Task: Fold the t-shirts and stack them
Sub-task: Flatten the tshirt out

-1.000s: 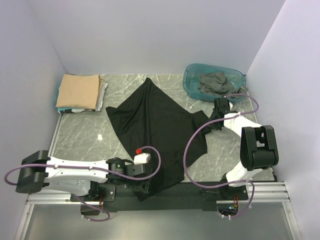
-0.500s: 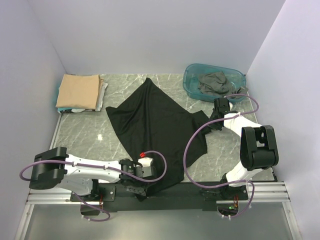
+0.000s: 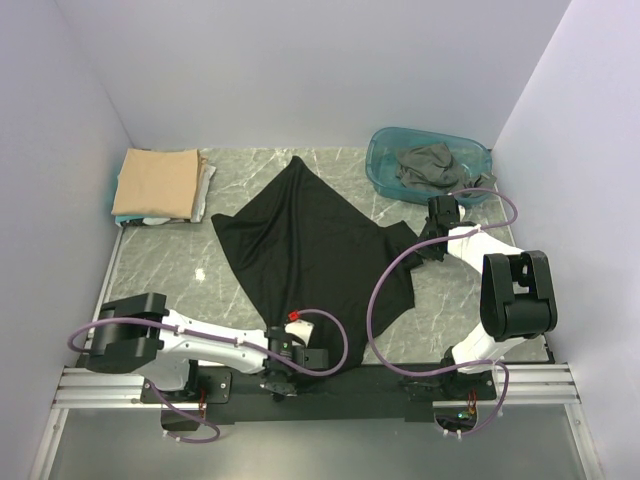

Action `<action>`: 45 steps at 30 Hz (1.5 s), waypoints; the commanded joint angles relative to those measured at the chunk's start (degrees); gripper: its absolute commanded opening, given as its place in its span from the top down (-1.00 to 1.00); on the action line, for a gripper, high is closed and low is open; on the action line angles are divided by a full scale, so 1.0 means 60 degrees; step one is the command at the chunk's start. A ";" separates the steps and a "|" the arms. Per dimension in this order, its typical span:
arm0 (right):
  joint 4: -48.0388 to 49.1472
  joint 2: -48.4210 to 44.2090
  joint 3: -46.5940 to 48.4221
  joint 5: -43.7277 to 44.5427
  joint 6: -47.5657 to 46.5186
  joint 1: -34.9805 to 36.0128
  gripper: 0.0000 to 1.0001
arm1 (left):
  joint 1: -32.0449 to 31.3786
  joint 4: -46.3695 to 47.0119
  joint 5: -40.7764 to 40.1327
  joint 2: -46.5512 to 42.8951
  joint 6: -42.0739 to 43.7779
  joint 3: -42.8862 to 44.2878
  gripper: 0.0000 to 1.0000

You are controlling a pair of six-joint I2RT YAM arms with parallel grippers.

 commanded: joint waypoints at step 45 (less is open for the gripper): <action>-0.4152 -0.4598 1.0499 0.0714 -0.2063 0.0071 1.00 | 0.3880 0.7148 -0.8329 -0.3506 1.3094 0.9628 0.99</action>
